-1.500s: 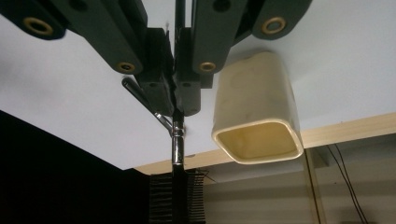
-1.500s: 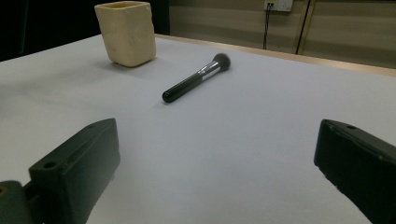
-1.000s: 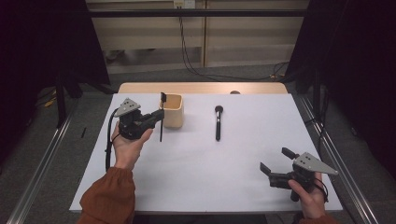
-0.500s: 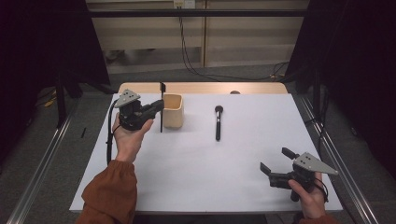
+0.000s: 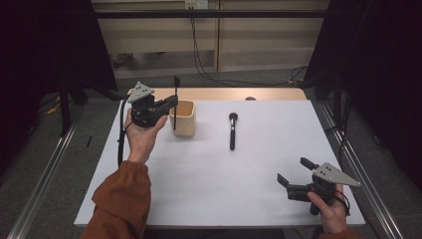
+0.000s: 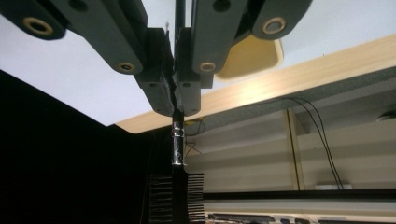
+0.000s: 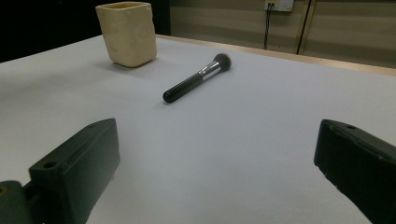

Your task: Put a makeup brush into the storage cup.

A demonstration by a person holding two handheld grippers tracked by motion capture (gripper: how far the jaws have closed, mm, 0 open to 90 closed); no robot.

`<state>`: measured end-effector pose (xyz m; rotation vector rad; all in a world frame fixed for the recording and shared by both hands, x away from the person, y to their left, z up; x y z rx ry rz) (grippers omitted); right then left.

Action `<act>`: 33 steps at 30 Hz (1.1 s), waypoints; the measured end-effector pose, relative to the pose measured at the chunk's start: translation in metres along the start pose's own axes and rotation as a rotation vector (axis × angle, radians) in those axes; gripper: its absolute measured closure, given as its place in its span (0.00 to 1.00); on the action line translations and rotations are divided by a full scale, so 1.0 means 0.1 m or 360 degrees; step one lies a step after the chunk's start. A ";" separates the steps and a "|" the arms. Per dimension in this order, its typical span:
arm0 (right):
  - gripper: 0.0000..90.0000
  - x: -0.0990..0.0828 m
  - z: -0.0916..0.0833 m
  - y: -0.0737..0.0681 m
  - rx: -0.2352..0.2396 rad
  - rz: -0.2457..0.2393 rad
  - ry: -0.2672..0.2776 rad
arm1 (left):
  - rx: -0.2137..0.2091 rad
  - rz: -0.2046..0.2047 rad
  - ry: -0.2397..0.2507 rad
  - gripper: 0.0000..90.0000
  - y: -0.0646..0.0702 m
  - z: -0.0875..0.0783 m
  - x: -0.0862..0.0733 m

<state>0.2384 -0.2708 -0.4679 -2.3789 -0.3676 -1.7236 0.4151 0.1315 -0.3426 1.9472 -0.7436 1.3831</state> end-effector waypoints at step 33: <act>0.00 0.00 -0.01 0.00 -0.0002 0.0019 0.0005 | 0.0057 -0.0027 0.0086 0.96 -0.30 0.24 0.27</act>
Point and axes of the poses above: each handheld gripper's, and its own axes: z roughly forward along the jaws, x roughly out of its top, y roughly to its right, the point moved 4 cm from there along z, roughly forward along the jaws, and after that the axes turned 10 degrees about -x, right-handed, at the moved point
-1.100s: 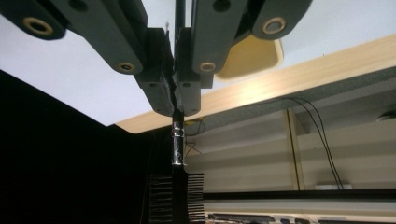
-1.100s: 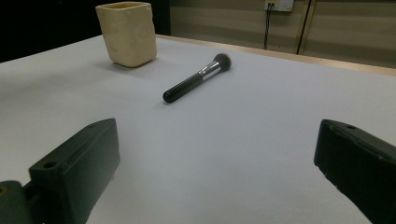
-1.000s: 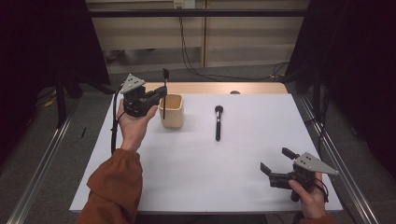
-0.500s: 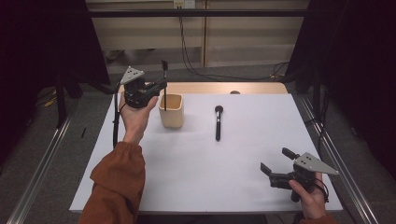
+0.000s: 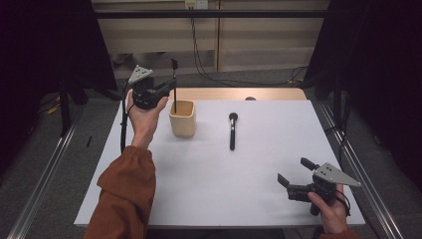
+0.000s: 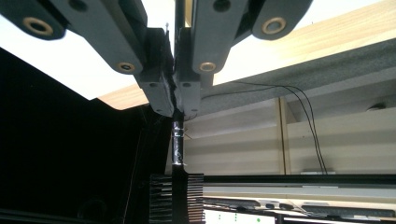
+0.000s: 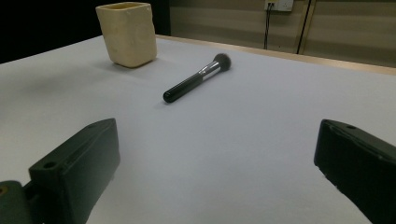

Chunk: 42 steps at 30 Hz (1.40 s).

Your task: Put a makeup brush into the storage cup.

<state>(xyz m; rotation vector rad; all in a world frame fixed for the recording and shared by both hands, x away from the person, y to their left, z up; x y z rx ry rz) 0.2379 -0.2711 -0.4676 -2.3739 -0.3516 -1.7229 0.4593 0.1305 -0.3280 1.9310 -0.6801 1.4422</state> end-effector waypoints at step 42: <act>0.00 -0.01 -0.01 0.00 0.0009 0.0000 -0.0004 | 0.0040 0.0030 -0.0062 0.95 -0.07 0.43 -0.17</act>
Point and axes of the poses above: each handheld gripper's, and its own axes: z roughly forward along the jaws, x roughly out of its top, y roughly to its right, the point moved 4 cm from there along z, roughly forward along the jaws, and after that the axes turned 10 degrees about -x, right-handed, at the moved point
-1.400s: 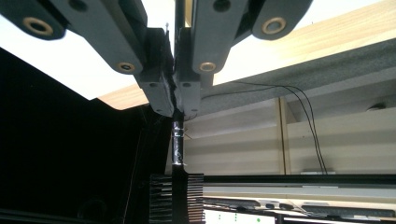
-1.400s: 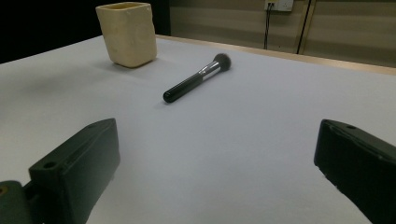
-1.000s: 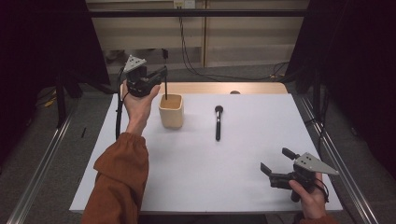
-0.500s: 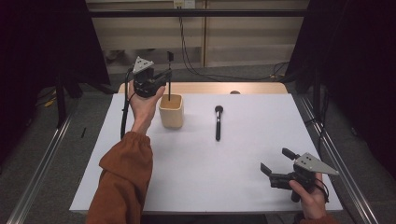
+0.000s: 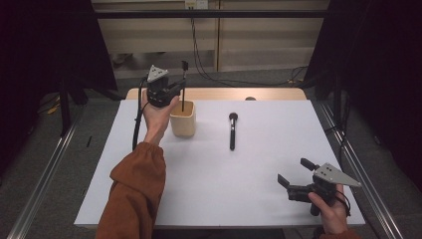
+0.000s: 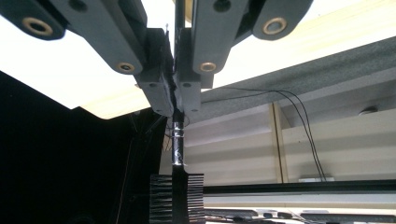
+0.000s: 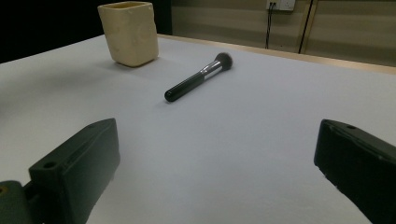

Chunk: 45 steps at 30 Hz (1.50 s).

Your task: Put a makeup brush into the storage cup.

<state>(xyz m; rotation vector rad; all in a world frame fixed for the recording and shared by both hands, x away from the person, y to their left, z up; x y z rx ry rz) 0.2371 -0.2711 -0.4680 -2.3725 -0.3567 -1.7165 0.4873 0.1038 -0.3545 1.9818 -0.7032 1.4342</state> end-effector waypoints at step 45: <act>0.00 0.00 0.00 0.00 0.0002 -0.0005 0.0001 | 0.0044 -0.0098 -0.0110 0.95 -0.14 0.04 -0.46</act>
Point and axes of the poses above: each handheld gripper's, and its own axes: z roughly forward along the jaws, x roughly out of its top, y roughly to its right, the point moved 4 cm from there along z, roughly forward along the jaws, and after that the axes turned 10 degrees about -x, right-handed, at the moved point
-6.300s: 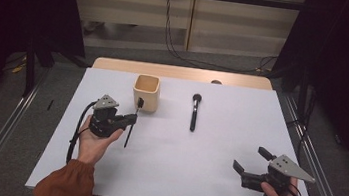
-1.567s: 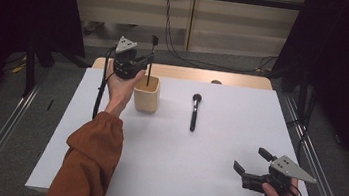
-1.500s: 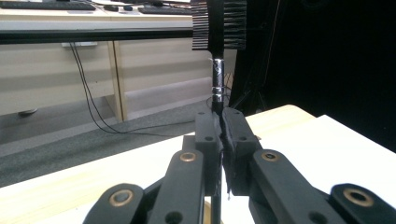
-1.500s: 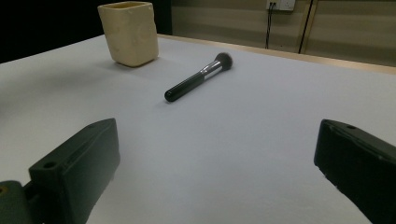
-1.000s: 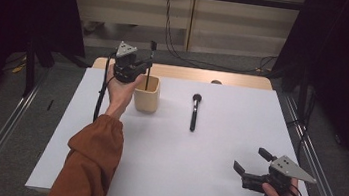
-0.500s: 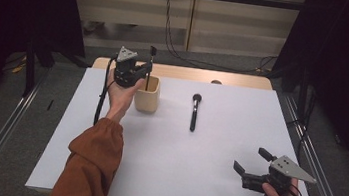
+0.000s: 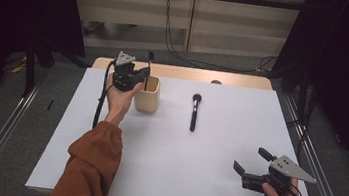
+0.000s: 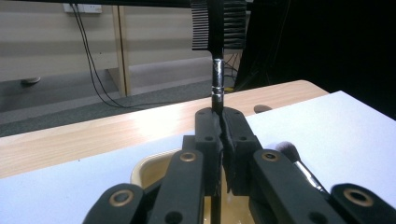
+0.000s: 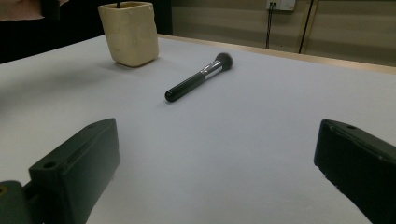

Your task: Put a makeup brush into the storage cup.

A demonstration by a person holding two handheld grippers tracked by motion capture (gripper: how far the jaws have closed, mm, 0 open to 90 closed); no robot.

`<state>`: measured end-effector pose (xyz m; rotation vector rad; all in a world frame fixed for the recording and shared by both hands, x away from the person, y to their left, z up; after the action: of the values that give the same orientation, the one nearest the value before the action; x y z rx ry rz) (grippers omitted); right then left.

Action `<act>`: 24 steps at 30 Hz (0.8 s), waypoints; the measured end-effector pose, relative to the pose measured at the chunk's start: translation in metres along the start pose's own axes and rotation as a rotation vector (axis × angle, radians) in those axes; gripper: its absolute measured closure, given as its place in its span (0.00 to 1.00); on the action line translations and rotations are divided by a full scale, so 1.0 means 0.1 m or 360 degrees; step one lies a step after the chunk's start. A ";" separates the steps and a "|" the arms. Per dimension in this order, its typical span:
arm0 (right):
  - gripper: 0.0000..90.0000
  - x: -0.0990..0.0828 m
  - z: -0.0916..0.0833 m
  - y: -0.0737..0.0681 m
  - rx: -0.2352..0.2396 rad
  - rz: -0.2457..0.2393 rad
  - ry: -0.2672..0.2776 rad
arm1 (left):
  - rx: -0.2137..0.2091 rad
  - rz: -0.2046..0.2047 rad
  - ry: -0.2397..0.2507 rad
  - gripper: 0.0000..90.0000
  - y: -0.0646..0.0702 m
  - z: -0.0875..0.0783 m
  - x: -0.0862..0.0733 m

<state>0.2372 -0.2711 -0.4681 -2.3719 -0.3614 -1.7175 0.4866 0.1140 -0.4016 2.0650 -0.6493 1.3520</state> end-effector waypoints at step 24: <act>0.00 0.00 0.00 0.00 0.0002 -0.0001 -0.0002 | -0.0006 -0.0017 -0.0068 0.95 -0.03 0.03 -0.18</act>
<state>0.2371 -0.2708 -0.4682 -2.3724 -0.3639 -1.7153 0.4836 0.1158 -0.4195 2.0966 -0.6577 1.3031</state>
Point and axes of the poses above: each handheld gripper's, and its own axes: z roughly forward along the jaws, x roughly out of its top, y roughly to its right, the point moved 4 cm from there along z, roughly forward along the jaws, and after that the axes turned 10 degrees about -x, right-handed, at the moved point
